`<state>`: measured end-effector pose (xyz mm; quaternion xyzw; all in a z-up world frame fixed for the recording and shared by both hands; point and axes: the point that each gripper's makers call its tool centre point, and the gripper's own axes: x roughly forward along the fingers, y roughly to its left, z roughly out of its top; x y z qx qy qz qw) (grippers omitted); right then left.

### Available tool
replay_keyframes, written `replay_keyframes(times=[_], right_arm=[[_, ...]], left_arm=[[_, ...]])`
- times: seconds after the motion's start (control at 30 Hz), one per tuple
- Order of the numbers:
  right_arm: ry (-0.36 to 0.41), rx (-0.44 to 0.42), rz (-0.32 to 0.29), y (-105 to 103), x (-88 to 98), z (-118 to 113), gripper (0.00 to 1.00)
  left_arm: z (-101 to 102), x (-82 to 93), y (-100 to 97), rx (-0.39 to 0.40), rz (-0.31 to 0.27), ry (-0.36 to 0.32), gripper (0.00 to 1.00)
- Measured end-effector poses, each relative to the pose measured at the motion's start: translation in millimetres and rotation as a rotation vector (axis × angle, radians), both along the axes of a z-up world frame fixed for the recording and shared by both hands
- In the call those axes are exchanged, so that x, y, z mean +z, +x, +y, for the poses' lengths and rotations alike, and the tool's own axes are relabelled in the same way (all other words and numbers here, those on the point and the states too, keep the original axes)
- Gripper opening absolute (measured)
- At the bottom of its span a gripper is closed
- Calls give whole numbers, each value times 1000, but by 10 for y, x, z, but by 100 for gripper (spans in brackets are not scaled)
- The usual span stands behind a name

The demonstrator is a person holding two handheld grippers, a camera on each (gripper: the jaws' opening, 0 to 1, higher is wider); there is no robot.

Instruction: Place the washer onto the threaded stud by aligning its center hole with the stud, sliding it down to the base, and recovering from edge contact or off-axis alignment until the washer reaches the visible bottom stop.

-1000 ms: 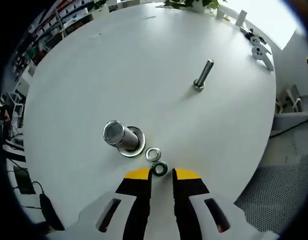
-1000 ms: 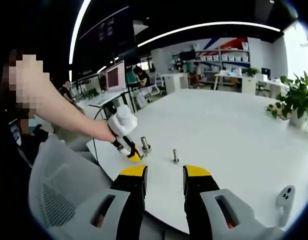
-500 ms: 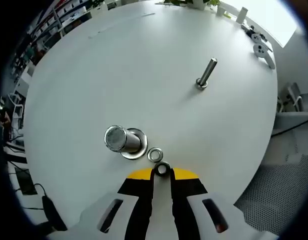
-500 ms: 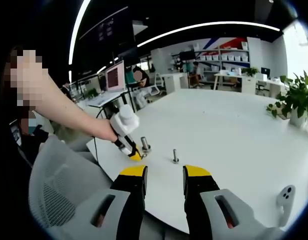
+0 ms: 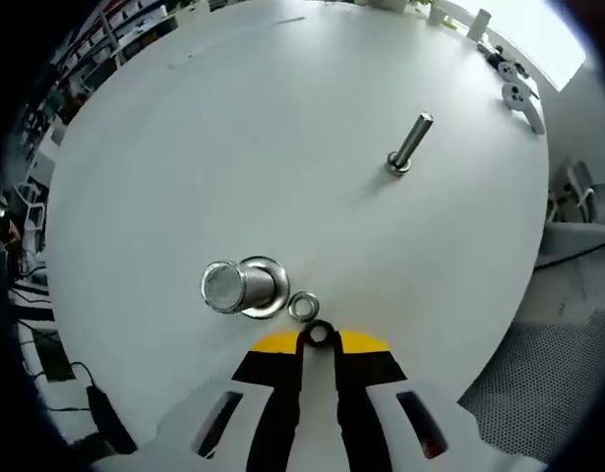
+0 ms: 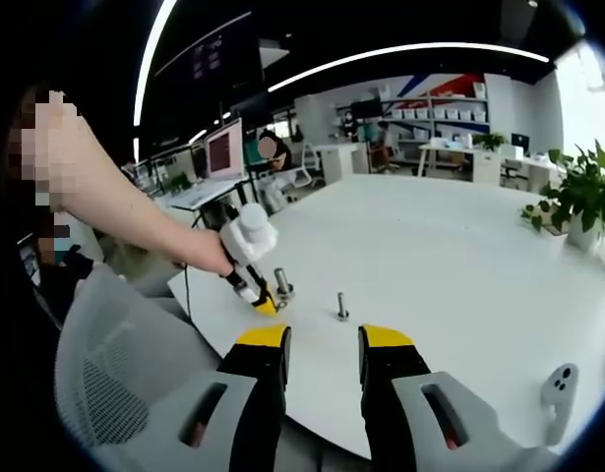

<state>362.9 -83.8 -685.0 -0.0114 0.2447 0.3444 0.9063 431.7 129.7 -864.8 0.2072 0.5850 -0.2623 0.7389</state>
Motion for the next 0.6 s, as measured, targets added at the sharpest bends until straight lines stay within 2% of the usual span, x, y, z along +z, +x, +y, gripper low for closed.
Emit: replay_keyframes(times=[0.1,0.27,0.37,0.6], right_arm=[[0,1,-2,-2,5,1,30],[-2,2,0,0,0,2,30],[-4,4,1,-2,-3,5,30],[-7,7,4,-6,-12,9,29]], left_arm=[[-36,4,-17,-20,-2,10,10],[-3,1,-5,-9,-9,-3,9],[-14,14,-27,-9,-29,-12,9],[-41,12,-112,-39,-38,-22,9]])
